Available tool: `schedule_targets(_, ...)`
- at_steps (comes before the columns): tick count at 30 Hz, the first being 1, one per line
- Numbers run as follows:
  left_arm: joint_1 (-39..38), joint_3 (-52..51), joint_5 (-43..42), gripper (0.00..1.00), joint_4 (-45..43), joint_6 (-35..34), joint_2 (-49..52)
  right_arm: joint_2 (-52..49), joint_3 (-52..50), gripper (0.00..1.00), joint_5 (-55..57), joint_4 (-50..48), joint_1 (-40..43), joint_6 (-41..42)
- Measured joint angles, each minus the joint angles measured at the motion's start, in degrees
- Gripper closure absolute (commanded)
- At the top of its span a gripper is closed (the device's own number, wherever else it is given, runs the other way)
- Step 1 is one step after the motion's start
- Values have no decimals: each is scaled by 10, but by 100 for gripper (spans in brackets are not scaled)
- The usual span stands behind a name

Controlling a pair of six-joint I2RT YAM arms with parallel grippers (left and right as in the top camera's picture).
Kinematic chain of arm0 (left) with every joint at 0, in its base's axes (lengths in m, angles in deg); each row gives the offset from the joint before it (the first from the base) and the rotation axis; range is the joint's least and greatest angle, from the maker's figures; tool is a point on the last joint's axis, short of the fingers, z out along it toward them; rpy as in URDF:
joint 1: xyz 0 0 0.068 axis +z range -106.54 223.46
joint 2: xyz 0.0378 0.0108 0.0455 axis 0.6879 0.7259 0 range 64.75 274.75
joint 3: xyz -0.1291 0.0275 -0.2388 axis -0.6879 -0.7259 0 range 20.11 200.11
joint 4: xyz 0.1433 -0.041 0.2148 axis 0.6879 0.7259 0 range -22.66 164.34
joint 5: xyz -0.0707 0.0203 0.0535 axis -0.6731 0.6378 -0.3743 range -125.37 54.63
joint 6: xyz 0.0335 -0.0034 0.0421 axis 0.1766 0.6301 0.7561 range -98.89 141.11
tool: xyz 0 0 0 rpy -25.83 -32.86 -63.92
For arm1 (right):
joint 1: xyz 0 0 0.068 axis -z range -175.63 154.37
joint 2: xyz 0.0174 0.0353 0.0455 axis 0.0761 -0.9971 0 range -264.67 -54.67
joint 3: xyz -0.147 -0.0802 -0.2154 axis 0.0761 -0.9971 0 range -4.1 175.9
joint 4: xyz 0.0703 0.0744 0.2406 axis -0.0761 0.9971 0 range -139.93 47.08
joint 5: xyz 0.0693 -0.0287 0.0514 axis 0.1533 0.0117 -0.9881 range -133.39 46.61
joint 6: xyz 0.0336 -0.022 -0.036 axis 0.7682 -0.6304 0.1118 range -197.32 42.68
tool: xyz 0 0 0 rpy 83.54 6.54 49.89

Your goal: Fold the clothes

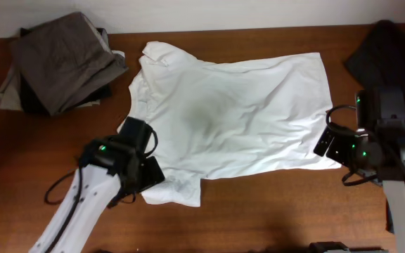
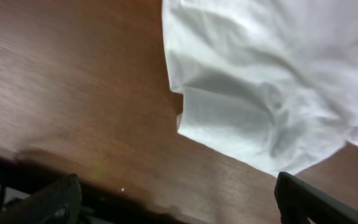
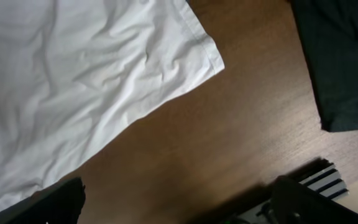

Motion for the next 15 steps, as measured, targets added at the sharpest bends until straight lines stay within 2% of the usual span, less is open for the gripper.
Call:
schedule_targets(3,0,-22,-17,1,-26,18,35,1,0,1,0,-4,0,0)
schedule_targets(12,0,-139,-64,1,-222,92,81,2,-1,1,0,-17,0,-1)
schedule_targets(15,0,-161,-94,1,-244,124,81,2,-1,1,0,-17,0,-1)
